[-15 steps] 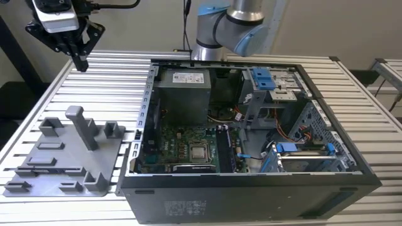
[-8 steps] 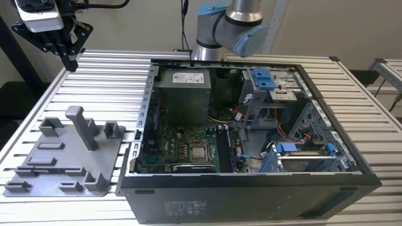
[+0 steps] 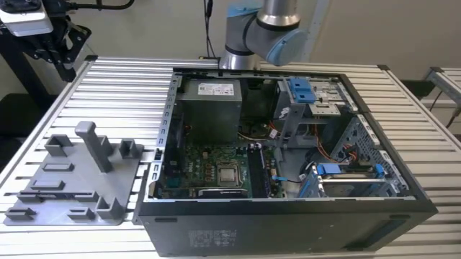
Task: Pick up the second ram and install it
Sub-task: 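Reach for the second ram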
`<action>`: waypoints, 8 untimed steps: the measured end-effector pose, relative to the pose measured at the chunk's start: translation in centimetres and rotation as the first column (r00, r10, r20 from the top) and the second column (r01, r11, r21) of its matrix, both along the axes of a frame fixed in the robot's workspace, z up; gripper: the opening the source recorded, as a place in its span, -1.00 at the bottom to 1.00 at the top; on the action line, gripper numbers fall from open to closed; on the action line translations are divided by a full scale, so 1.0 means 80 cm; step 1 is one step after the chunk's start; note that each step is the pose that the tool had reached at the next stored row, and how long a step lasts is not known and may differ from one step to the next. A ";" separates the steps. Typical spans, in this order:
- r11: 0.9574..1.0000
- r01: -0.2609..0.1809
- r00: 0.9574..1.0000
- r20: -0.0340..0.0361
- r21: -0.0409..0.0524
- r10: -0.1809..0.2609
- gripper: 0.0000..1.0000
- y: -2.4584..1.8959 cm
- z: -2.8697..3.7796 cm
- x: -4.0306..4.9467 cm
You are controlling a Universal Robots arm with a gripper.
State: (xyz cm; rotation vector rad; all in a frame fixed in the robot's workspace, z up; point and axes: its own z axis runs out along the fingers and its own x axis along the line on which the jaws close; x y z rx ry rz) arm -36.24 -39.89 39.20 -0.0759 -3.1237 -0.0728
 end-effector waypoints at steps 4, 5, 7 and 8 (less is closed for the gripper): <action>1.000 -0.001 1.000 0.000 0.000 0.001 -0.79 0.0000 0.0000 -0.015; 1.000 -0.001 1.000 0.000 0.000 0.001 -0.79 0.0000 0.0000 -0.018; 1.000 -0.002 1.000 0.000 0.000 0.002 -0.79 0.0000 -0.0001 -0.024; 1.000 -0.002 1.000 0.000 0.000 0.002 -0.79 0.0000 -0.0001 -0.027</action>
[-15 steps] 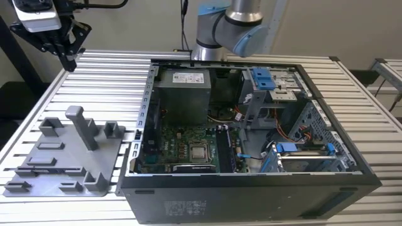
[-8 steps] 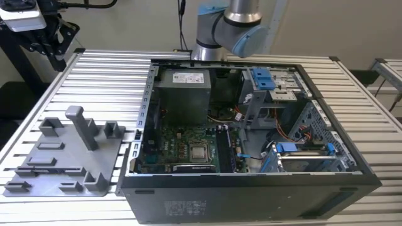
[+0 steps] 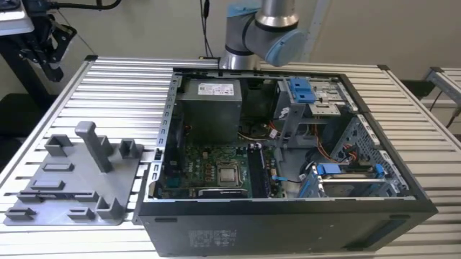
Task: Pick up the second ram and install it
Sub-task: 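Reach for the second ram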
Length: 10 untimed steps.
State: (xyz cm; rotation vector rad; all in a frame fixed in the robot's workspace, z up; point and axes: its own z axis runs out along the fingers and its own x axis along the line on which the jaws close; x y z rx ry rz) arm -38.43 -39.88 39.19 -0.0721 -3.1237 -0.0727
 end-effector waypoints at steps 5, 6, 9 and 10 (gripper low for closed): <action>1.000 -0.001 1.000 0.000 0.000 0.001 -0.79 0.0000 0.0000 -0.010; 1.000 -0.001 1.000 0.000 0.000 0.001 -0.79 -0.0001 -0.0001 -0.011; 1.000 -0.001 1.000 0.000 0.000 0.001 -0.79 0.0000 0.0000 -0.011; 1.000 -0.001 1.000 0.000 0.000 0.001 -0.79 -0.0001 -0.0001 -0.012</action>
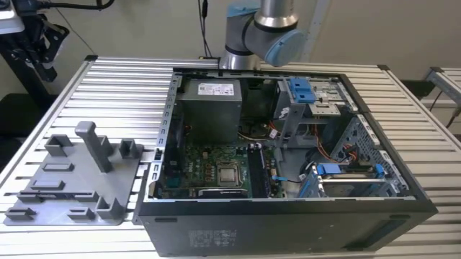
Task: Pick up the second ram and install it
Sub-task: 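Reach for the second ram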
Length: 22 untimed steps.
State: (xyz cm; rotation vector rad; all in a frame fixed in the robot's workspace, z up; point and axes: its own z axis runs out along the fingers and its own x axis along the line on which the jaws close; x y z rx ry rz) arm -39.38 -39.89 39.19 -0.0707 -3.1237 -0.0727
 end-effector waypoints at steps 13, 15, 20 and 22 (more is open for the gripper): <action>1.000 0.000 1.000 0.000 0.000 0.000 -0.79 -0.0314 -0.0019 -0.004; 1.000 0.000 1.000 0.000 0.000 0.000 -0.79 -0.0397 -0.0022 -0.005; 1.000 0.000 1.000 0.000 0.000 0.000 -0.79 -0.0604 -0.0030 -0.007; 1.000 0.000 1.000 0.000 0.000 0.000 -0.79 -0.0683 -0.0033 -0.008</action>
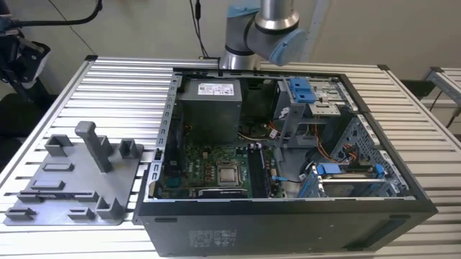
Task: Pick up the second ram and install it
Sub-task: 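Reach for the second ram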
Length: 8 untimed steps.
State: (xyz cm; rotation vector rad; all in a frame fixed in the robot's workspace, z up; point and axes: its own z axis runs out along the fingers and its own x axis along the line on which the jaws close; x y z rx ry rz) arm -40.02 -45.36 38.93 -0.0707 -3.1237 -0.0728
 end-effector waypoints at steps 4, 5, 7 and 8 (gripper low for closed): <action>1.000 0.000 1.000 0.000 0.000 0.000 -0.79 -0.0164 -0.0006 -0.002; 1.000 0.000 1.000 0.000 0.000 0.000 -0.79 -0.0205 -0.0007 -0.003; 1.000 0.000 1.000 0.000 0.000 0.000 -0.79 -0.0287 -0.0010 -0.003; 1.000 0.000 1.000 0.000 0.000 0.000 -0.79 -0.0324 -0.0011 -0.004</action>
